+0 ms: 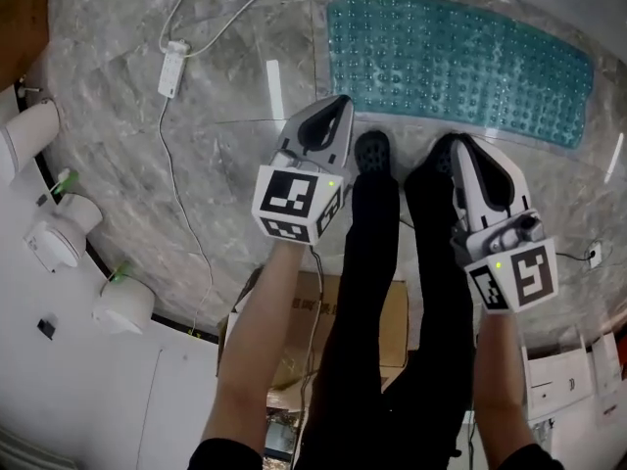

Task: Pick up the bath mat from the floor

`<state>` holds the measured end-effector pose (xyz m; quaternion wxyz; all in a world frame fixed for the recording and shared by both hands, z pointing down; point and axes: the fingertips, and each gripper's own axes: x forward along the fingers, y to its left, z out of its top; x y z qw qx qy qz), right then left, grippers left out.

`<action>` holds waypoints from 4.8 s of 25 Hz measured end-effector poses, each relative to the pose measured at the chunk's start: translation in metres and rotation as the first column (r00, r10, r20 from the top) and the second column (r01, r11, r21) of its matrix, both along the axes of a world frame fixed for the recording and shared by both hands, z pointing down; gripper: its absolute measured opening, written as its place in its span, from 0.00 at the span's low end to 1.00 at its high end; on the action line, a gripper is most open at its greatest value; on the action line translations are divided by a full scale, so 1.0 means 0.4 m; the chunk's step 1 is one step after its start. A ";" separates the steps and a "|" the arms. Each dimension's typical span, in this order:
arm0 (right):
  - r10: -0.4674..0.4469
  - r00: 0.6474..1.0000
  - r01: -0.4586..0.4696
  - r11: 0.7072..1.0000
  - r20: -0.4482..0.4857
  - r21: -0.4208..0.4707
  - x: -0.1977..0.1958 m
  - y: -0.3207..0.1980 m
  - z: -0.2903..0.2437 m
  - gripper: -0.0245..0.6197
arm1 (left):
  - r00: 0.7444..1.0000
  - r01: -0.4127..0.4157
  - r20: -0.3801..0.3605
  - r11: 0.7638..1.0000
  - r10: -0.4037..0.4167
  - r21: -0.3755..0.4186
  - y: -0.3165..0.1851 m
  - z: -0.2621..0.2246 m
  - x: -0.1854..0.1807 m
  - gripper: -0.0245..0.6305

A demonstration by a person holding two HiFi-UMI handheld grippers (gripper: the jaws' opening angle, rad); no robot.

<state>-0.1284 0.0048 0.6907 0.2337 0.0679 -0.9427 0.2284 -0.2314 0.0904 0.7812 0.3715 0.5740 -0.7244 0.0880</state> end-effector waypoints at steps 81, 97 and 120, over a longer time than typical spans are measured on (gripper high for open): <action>0.062 0.987 -0.070 0.996 -0.147 -0.054 0.106 -0.100 0.333 0.06 | 0.998 -0.058 -0.058 0.888 0.036 -0.456 -0.124 0.739 0.021 0.11; 0.208 0.976 -0.205 0.977 -0.059 0.051 0.260 -0.321 -0.191 0.06 | 0.925 -0.244 -0.340 0.953 0.172 -0.181 -0.426 0.148 0.412 0.09; 0.485 0.874 -0.474 0.834 0.035 0.283 0.697 -0.553 -0.802 0.06 | 0.699 -0.112 -0.649 0.942 0.300 0.316 -0.755 -0.787 0.766 0.09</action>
